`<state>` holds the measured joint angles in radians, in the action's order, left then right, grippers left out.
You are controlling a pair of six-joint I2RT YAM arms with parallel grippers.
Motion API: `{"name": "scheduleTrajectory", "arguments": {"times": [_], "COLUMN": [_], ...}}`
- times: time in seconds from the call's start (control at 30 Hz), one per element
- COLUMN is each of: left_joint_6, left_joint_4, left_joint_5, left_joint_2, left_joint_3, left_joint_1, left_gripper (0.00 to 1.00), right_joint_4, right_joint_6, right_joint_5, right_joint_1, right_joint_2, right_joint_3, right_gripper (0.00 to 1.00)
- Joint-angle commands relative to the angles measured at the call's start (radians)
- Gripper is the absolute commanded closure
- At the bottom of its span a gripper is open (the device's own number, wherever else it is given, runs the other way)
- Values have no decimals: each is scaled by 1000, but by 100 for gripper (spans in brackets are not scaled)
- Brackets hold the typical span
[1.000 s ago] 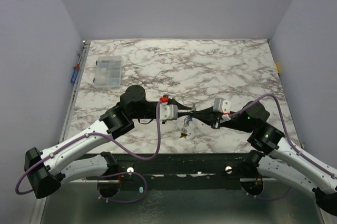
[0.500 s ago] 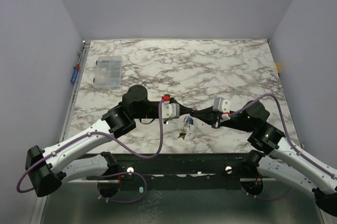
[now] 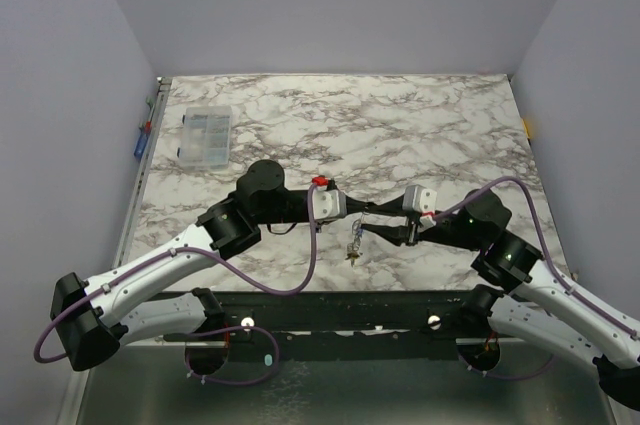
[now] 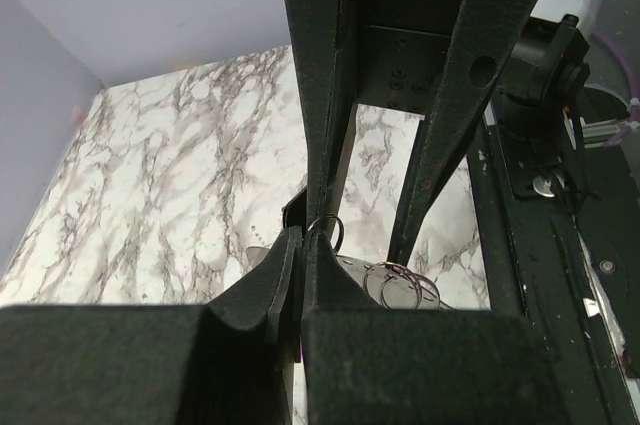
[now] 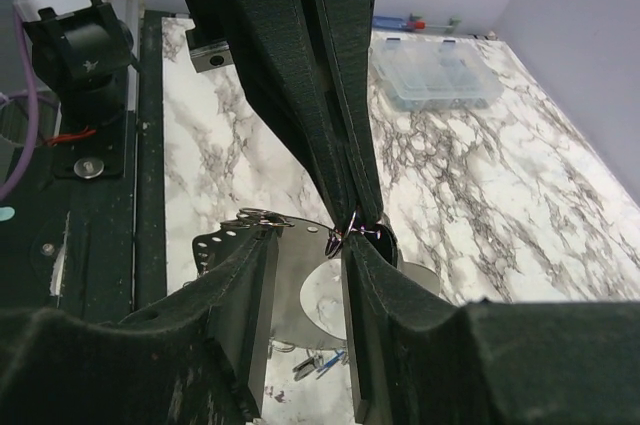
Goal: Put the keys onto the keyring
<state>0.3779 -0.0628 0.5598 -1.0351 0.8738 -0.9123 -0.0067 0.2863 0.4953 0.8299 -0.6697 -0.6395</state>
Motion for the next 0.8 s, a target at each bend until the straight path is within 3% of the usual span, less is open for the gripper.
{"name": "scheduleTrajectory", "arguments": {"times": [0.0, 0.4, 0.77], "left_joint_6": [3, -6, -25], "left_joint_4": [37, 31, 1], "left_joint_5": [-67, -86, -82], "left_joint_2": [3, 23, 17], "left_joint_3": [15, -4, -16], "left_joint_1": [2, 1, 3], "left_gripper": [100, 100, 100], "right_joint_4": [13, -146, -183], "right_joint_6": [11, 6, 7], "right_joint_5": [41, -40, -53], "right_joint_1": [12, 12, 12], "right_joint_2": [17, 78, -7], "right_joint_3": [-70, -96, -149], "right_gripper": [60, 60, 62]}}
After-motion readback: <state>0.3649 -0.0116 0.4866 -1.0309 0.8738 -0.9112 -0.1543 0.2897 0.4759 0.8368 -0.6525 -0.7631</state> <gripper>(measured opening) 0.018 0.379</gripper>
